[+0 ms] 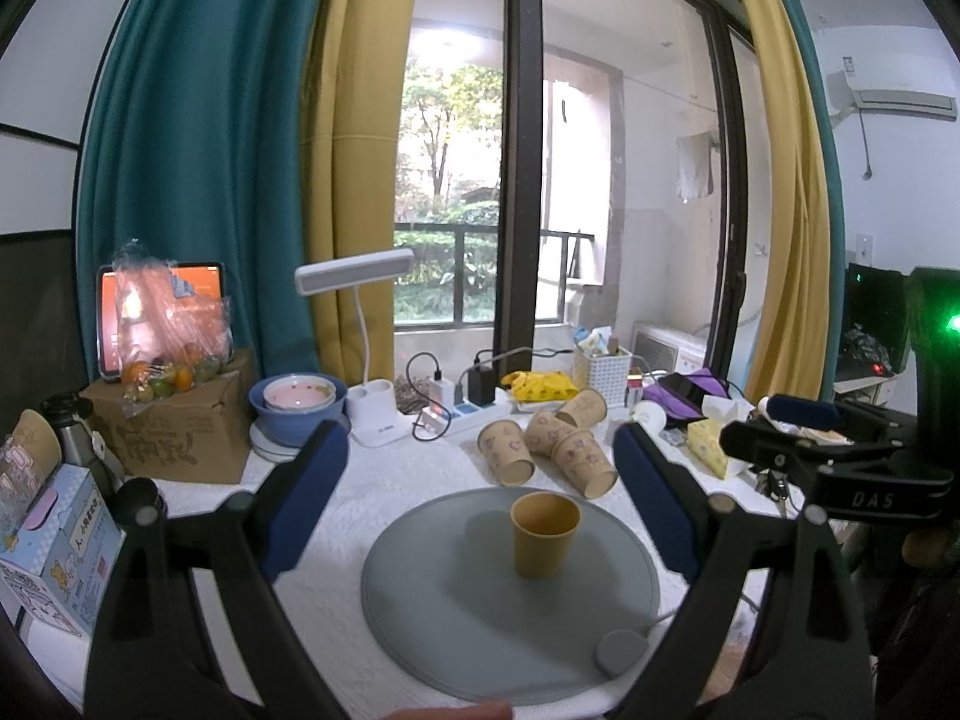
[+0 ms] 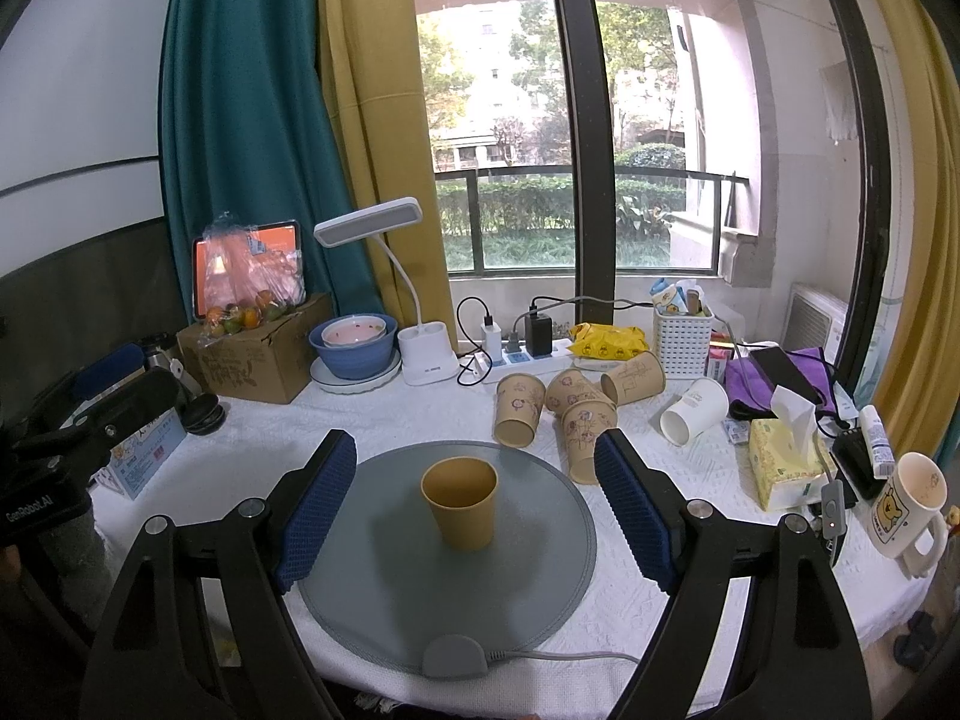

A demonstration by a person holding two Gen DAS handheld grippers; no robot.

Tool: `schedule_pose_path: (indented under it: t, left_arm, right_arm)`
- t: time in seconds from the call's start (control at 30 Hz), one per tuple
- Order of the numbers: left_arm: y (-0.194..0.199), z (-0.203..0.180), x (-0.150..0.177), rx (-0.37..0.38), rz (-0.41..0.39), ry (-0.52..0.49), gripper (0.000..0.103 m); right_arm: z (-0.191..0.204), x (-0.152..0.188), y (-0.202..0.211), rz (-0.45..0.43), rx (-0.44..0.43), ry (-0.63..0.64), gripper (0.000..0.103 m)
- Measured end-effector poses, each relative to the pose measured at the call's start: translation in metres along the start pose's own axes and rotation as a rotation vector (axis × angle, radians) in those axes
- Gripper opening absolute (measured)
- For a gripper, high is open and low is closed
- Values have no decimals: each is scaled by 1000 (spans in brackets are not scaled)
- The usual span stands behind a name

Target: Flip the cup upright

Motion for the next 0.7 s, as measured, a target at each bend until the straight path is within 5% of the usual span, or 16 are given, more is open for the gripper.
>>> schedule_pose_path:
  t: [0.7]
  left_arm:
    - [6, -7, 1, 24, -20, 5, 91]
  right_arm:
    - [-1, 1, -1, 5, 3, 5, 84]
Point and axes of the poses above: each gripper's, at about its wrist camera, not at the fingertips, and y roughly against the way its jaws point, z to its left, x to its underside, the point moved 7 cm from there along -y, roughly the way its jaws point, and after that the axes turned 3 degrees about -x, right-handed, at the moved point
